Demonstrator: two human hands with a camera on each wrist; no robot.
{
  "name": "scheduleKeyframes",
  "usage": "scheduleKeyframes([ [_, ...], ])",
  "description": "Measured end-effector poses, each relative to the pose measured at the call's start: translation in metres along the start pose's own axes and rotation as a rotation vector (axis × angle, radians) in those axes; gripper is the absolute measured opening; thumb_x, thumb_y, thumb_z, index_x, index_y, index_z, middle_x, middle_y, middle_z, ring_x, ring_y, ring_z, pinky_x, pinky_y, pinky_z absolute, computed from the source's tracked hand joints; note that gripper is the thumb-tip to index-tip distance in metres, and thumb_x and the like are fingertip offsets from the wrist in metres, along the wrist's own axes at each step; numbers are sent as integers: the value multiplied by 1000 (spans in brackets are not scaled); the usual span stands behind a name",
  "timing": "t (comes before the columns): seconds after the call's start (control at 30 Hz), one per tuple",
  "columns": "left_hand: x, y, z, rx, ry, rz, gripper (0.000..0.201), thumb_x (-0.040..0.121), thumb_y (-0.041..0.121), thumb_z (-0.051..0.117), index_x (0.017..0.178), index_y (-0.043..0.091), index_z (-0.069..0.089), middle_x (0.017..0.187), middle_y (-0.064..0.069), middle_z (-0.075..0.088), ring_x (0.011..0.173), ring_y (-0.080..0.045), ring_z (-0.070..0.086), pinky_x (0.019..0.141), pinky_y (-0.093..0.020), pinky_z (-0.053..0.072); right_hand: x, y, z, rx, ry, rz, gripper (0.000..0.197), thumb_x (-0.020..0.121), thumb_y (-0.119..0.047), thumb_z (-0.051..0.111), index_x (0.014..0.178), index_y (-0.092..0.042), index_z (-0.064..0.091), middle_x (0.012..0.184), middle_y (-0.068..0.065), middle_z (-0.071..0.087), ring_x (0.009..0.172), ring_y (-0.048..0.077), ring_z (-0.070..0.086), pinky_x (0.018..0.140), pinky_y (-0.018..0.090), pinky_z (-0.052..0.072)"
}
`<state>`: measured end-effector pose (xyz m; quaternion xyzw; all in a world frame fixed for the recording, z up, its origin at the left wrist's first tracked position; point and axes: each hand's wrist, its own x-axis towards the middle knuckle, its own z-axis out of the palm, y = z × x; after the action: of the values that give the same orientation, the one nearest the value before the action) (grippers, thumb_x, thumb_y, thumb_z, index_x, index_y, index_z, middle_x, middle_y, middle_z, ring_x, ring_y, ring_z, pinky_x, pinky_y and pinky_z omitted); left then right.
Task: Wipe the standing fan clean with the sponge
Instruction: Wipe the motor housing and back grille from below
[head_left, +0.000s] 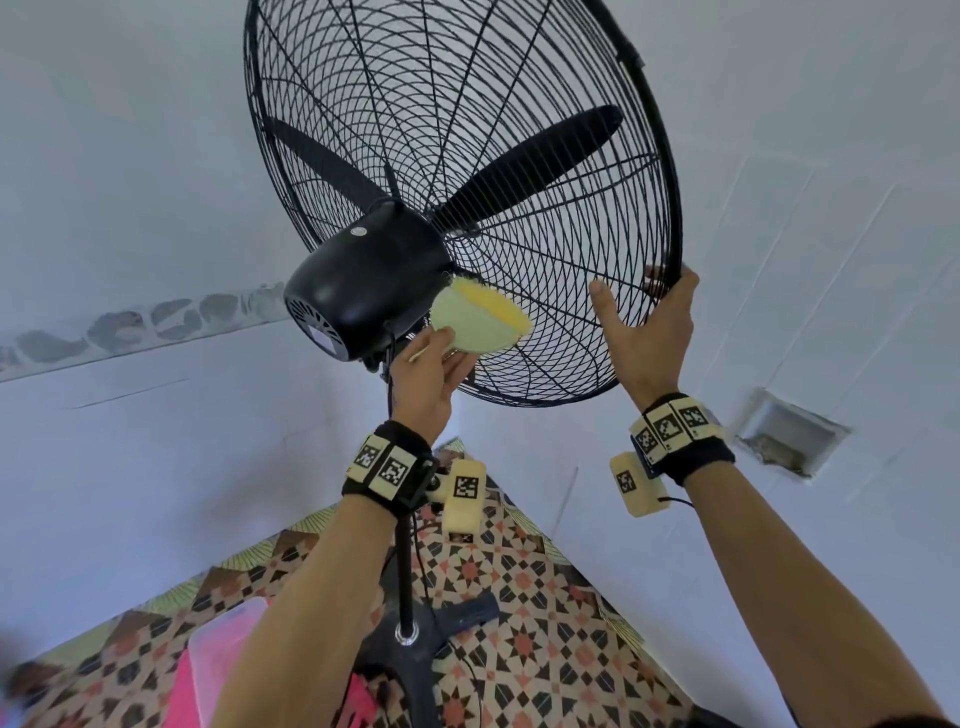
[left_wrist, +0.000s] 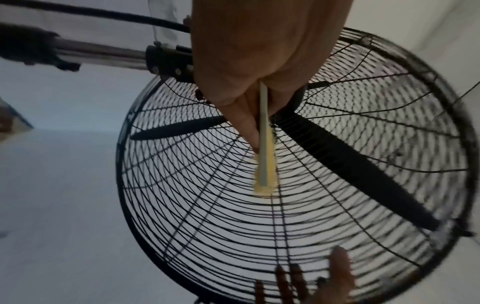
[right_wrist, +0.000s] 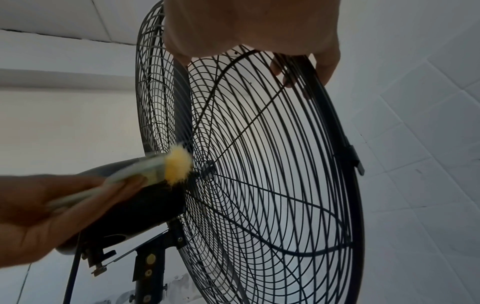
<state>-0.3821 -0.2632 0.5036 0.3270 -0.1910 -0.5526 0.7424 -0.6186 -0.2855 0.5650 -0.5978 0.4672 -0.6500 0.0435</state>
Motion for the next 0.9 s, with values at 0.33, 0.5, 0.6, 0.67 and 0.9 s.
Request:
scheduleKeyframes([
  [0.33, -2, -14, 5, 68, 99, 20, 42, 97, 3, 68, 138, -2, 57, 101, -10, 73, 75, -17, 74, 73, -29, 64, 11, 16, -17, 19, -231, -25, 111, 69, -47, 94, 152, -16, 27, 142, 0, 48, 126, 13, 51, 107, 29, 46],
  [0.5, -15, -8, 19, 38, -26, 105, 31, 100, 6, 65, 131, 2, 61, 117, -15, 72, 89, -22, 74, 79, -28, 62, 13, 17, -12, 40, -233, -50, 106, 71, -46, 94, 149, -16, 30, 139, 0, 49, 124, 12, 51, 106, 30, 47],
  [0.6, -20, -22, 25, 38, 59, 31, 29, 99, 2, 65, 127, 6, 59, 111, -15, 71, 86, -23, 72, 71, -26, 63, 15, 17, -12, 35, -226, -57, 107, 70, -46, 94, 150, -15, 30, 139, 1, 49, 125, 13, 51, 105, 28, 47],
  [0.67, -22, -30, 21, 59, 132, -15, 36, 98, 0, 66, 133, 3, 59, 100, -11, 71, 84, -23, 71, 66, -26, 63, 16, 17, -13, 43, -233, -59, 108, 70, -47, 93, 150, -14, 30, 140, 3, 48, 127, 15, 51, 107, 32, 47],
  [0.9, -19, -14, 26, 15, 26, 93, 35, 99, 5, 66, 133, 3, 61, 110, -12, 73, 92, -24, 73, 73, -27, 62, 14, 19, -13, 58, -250, -54, 107, 71, -49, 93, 150, -15, 28, 140, 2, 48, 126, 15, 52, 105, 30, 48],
])
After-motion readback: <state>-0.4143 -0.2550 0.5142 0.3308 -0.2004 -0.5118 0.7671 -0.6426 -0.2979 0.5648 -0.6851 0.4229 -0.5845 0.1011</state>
